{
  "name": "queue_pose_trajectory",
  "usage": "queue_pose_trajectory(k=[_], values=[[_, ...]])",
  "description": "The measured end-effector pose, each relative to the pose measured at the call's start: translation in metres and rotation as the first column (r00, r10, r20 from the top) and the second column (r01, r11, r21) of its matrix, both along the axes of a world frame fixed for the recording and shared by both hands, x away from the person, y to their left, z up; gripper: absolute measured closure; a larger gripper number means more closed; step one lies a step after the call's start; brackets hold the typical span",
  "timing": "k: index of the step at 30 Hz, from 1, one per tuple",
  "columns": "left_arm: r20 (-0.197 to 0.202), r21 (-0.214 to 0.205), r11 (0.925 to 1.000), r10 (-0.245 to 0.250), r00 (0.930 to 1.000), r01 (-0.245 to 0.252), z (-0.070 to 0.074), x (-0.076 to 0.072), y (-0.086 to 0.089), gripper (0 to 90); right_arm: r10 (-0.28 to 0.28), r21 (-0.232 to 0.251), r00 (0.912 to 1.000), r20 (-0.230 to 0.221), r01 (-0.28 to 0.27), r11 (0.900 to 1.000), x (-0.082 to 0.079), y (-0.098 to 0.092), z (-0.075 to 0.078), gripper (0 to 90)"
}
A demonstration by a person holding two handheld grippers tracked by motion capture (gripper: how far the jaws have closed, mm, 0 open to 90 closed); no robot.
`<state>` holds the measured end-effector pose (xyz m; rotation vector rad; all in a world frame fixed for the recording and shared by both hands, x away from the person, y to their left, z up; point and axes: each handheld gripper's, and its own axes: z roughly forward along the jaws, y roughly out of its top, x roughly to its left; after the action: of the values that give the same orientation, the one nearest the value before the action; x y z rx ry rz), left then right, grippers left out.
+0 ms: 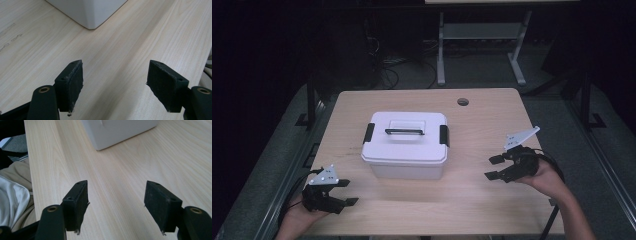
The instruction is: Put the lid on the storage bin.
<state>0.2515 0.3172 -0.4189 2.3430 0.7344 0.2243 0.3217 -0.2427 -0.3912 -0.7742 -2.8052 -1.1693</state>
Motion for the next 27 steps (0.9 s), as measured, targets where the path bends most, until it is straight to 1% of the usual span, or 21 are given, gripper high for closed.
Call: queue_pose_trajectory(k=[10, 15, 21, 23, 27], values=[[0.005, -0.003, 1.0000, 0.004, 1.0000, -0.004, 0.001, -0.001, 0.001, 28.9, -0.022, 0.014, 0.9997, -0.004, 0.022, 0.9997, -0.007, -0.012, -0.007, 34.7], [0.000, -0.008, 0.9999, 0.009, 1.0000, -0.009, 0.000, 0.000, 0.001, 28.9, -0.035, 0.024, 0.9993, -0.011, 0.035, 0.9991, -0.009, -0.017, -0.009, 34.5], [0.007, -0.009, 0.9999, 0.009, 0.9999, -0.009, 0.001, -0.001, 0.002, 28.9, -0.039, 0.026, 0.9990, -0.019, 0.039, 0.9989, -0.012, -0.019, -0.015, 33.8], [0.004, -0.010, 0.9999, 0.013, 0.9999, -0.013, 0.000, 0.000, 0.003, 28.9, -0.039, 0.022, 0.9990, -0.021, 0.039, 0.9990, -0.014, -0.020, -0.017, 33.6], [0.001, -0.007, 0.9999, 0.012, 0.9999, -0.012, -0.001, 0.000, 0.002, 28.9, -0.040, 0.028, 0.9991, -0.015, 0.040, 0.9988, -0.016, -0.020, -0.015, 33.5]])
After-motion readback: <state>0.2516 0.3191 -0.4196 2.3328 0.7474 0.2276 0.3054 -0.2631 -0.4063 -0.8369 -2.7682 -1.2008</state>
